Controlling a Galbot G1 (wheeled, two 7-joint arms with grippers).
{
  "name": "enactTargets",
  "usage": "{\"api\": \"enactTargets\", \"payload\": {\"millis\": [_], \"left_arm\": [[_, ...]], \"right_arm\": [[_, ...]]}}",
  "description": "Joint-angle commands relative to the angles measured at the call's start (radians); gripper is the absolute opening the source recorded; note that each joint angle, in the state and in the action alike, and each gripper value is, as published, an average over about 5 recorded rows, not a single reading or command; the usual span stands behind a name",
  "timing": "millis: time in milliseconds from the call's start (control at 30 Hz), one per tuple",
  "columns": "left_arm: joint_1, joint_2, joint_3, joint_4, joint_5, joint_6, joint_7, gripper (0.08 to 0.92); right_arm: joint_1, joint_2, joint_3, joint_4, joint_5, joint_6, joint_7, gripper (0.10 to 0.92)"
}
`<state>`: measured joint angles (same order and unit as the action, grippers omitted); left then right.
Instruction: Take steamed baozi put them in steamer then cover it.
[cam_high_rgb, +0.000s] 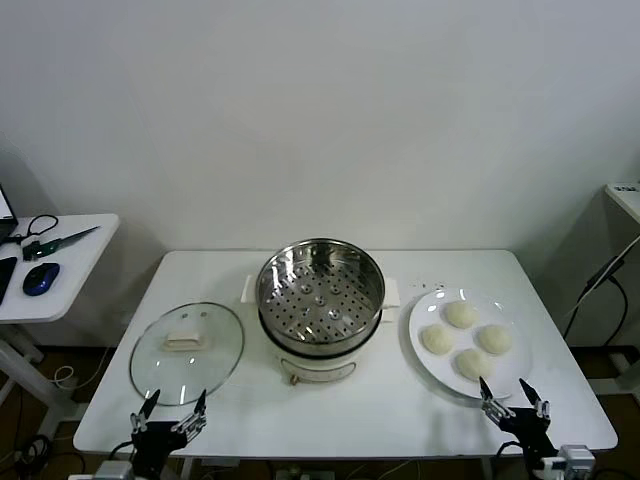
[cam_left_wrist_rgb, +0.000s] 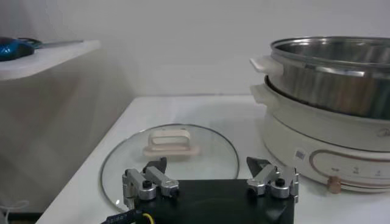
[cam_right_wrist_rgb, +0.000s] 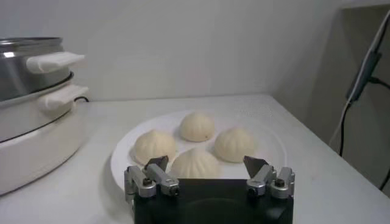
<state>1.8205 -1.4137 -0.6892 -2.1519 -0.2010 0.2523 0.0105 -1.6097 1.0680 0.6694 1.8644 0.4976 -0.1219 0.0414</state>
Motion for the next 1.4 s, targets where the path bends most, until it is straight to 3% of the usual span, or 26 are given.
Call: {"api": "enactTargets", "payload": {"millis": [33, 200, 400, 533, 633, 767, 933, 1133, 1400], "left_arm": [[0.002, 0.002, -0.001, -0.003, -0.002, 0.001, 0.001, 0.823], [0.001, 0.006, 0.005, -0.005, -0.004, 0.0, 0.002, 0.823], [0.0, 0.005, 0.019, -0.006, -0.002, -0.005, 0.002, 0.823], [0.0, -0.001, 0.025, -0.01, -0.002, -0.009, 0.002, 0.823], [0.002, -0.002, 0.027, -0.01, -0.001, -0.013, 0.002, 0.823], [0.008, -0.001, 0.026, -0.013, -0.001, -0.018, 0.003, 0.823], [0.009, -0.001, 0.027, -0.014, 0.0, -0.019, 0.004, 0.823], [0.007, -0.005, 0.032, -0.008, 0.001, -0.022, 0.006, 0.823], [0.002, -0.004, 0.018, 0.008, -0.004, -0.027, 0.006, 0.823]], "right_arm": [[0.113, -0.033, 0.013, 0.006, -0.02, -0.1, 0.003, 0.823], [0.46, -0.208, -0.098, -0.138, -0.111, -0.187, -0.092, 0.823], [0.871, -0.534, -0.535, -0.345, -0.3, -0.205, -0.429, 0.823], [1.142, -0.657, -0.846, -0.47, -0.444, -0.116, -0.702, 0.823], [1.355, -0.69, -1.062, -0.572, -0.569, 0.042, -0.928, 0.823], [1.641, -0.676, -1.341, -0.693, -0.661, 0.231, -1.148, 0.823], [1.909, -0.578, -1.637, -0.814, -0.607, 0.269, -1.257, 0.823], [1.976, -0.401, -1.786, -0.929, -0.492, 0.22, -1.241, 0.823], [1.847, -0.173, -1.716, -1.128, -0.425, 0.158, -1.185, 0.823]]}}
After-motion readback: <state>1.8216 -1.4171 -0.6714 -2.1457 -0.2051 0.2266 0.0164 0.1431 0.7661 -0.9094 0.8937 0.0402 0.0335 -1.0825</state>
